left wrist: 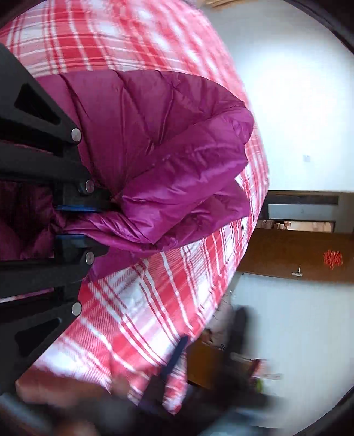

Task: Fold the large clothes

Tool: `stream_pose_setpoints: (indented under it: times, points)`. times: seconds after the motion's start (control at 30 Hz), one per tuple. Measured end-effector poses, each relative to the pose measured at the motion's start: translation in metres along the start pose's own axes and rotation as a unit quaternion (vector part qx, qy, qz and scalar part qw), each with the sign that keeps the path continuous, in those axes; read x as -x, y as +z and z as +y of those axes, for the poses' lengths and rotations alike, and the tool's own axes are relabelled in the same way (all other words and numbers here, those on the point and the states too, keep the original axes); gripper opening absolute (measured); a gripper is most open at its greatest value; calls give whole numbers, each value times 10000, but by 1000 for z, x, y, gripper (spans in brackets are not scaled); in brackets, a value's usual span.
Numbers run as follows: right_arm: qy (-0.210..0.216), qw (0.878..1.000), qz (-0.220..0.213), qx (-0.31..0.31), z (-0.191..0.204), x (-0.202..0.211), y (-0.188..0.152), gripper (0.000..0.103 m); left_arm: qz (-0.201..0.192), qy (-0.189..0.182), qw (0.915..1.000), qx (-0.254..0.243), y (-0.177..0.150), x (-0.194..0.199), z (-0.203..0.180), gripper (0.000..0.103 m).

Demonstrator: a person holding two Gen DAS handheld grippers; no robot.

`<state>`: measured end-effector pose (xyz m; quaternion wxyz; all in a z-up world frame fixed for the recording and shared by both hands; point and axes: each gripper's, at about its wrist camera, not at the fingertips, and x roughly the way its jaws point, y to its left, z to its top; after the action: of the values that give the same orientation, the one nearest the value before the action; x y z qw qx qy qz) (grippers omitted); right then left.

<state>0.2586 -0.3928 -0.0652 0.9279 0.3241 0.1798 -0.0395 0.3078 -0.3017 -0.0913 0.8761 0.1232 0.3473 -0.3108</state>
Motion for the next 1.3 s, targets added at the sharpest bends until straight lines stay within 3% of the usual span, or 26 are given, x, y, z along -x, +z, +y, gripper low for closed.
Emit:
stream_pose_setpoints:
  times: [0.1, 0.23, 0.43, 0.53, 0.63, 0.67, 0.7, 0.83, 0.87, 0.9, 0.97, 1.0, 1.1, 1.2, 1.3]
  points:
    - [244, 9995, 69, 193, 3, 2, 16, 98, -129, 315, 9983, -465, -10, -17, -16, 12]
    - [804, 9930, 690, 525, 17, -17, 39, 96, -382, 597, 9930, -950, -22, -22, -28, 15]
    - [1362, 9612, 2060, 1225, 63, -61, 39, 91, -514, 722, 9897, -1122, -22, -24, -40, 20]
    - [1270, 9406, 2668, 1670, 80, -84, 25, 65, -518, 632, 9917, -991, -21, -24, -34, 23]
    - [960, 9272, 3211, 1672, 74, -112, 14, 41, -586, 605, 9905, -1083, -24, -19, -35, 29]
    - [759, 9302, 3182, 1667, 70, -116, 14, 24, -587, 583, 9904, -1104, -25, -18, -35, 31]
    - [633, 9329, 3112, 1700, 68, -117, 14, 18, -569, 563, 9906, -1108, -26, -16, -35, 31]
    - [254, 9449, 2866, 1559, 56, -118, 17, 13, -622, 276, 9925, -1019, -30, 18, -28, 34]
    - [165, 9466, 2802, 1583, 54, -118, 16, 13, -681, 163, 9928, -970, -32, 29, -24, 40]
    - [66, 9484, 2746, 1585, 52, -119, 14, 12, -796, 33, 9926, -914, -35, 46, -16, 56]
    - [-131, 9516, 2610, 1618, 49, -118, 16, 12, -1055, 151, 9911, -798, -41, 70, 2, 79]
    - [-246, 9532, 2535, 1627, 47, -119, 18, 12, -1164, 238, 9902, -737, -42, 77, 11, 81]
    - [-471, 9545, 2382, 1729, 44, -124, 19, 12, -1255, 549, 9898, -399, -39, 81, 48, 82]
    - [-643, 9510, 2400, 1839, 44, -133, 14, 12, -736, 995, 9922, -141, -27, 43, 76, 82]
    - [-847, 9502, 2346, 1866, 43, -133, 12, 14, -396, 643, 9970, 178, -31, 20, 88, 83]
